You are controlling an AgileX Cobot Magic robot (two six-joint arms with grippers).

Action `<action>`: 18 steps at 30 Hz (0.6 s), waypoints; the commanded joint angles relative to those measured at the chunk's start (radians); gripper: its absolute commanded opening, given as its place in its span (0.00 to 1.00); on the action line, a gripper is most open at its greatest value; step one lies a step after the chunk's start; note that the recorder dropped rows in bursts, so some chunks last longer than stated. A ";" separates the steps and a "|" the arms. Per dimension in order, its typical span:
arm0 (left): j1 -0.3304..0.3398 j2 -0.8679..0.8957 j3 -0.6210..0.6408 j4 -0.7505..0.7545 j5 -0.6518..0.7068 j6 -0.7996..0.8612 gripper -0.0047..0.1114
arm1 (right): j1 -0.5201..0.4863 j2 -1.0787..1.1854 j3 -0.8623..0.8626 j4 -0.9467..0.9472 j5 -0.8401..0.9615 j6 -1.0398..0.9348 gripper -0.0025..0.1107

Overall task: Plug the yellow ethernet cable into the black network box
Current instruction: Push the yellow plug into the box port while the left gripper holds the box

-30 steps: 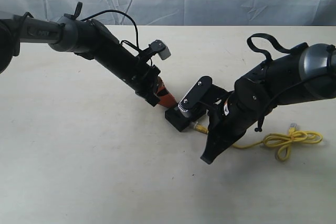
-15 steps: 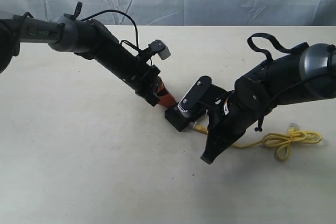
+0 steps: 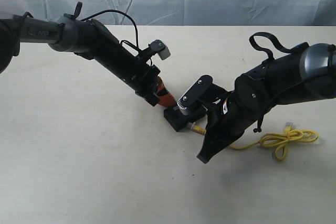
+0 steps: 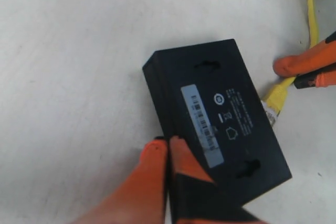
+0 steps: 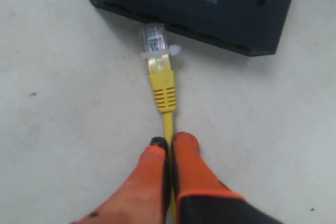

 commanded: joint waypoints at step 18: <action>0.000 -0.002 -0.001 -0.005 0.019 -0.006 0.04 | -0.003 -0.023 -0.002 -0.151 0.030 0.153 0.02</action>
